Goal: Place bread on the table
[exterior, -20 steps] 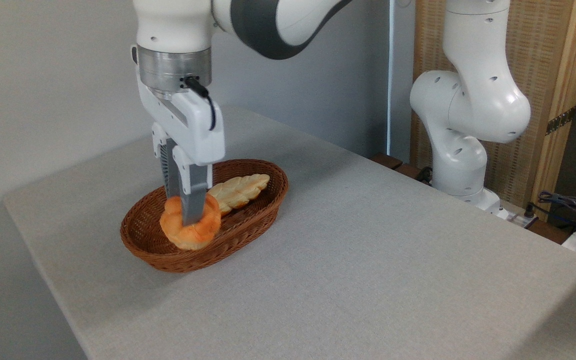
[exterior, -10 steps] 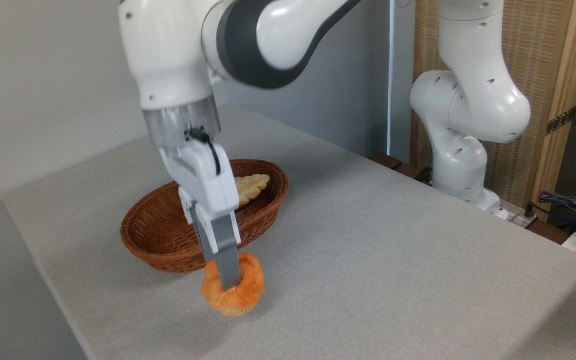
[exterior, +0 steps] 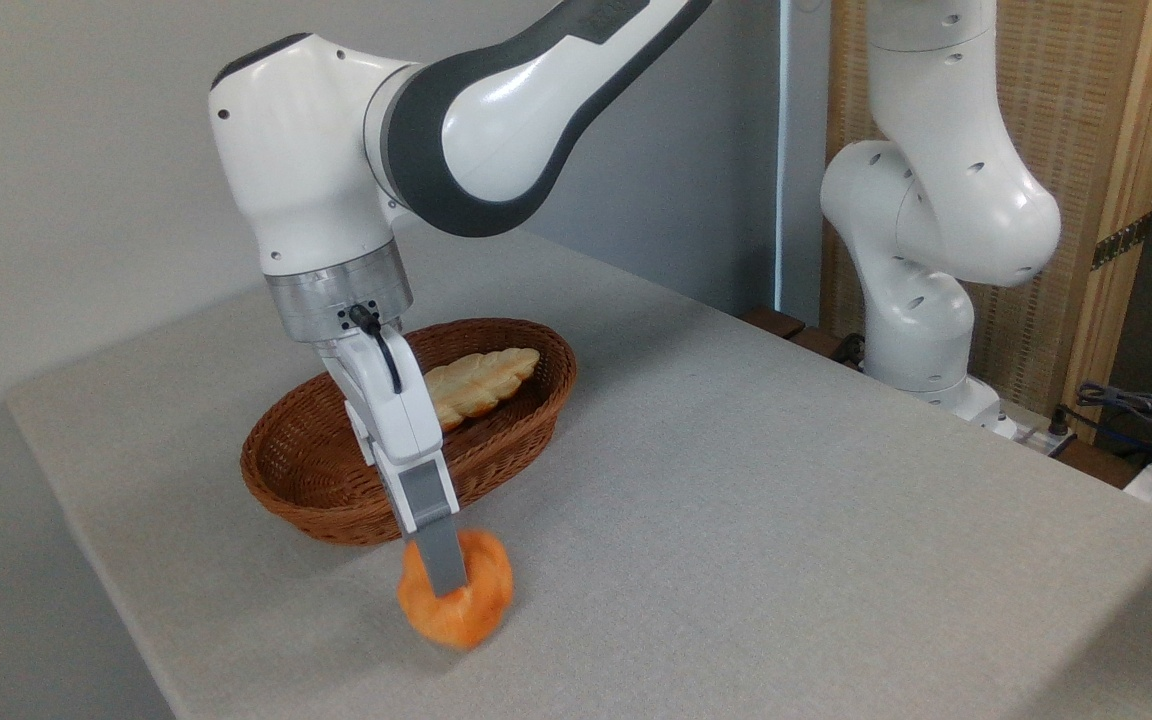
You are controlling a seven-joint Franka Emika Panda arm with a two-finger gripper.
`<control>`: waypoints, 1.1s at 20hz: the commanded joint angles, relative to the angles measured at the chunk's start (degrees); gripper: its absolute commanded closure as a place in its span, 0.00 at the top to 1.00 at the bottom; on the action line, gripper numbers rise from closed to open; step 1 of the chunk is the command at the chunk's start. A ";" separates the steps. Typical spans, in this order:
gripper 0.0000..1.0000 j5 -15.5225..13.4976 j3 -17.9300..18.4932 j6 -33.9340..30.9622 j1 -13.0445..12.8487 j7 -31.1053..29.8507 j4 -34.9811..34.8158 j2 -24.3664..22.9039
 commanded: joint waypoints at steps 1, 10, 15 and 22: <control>1.00 1.08 -0.08 -0.47 -0.07 -0.93 0.01 -0.34; 1.00 -7.51 0.63 -1.52 0.54 -3.82 3.25 -3.23; 1.00 -13.14 -0.78 -15.21 3.27 -6.82 10.54 -4.82; 1.00 -18.25 -2.45 -20.60 5.11 -6.82 12.67 -8.24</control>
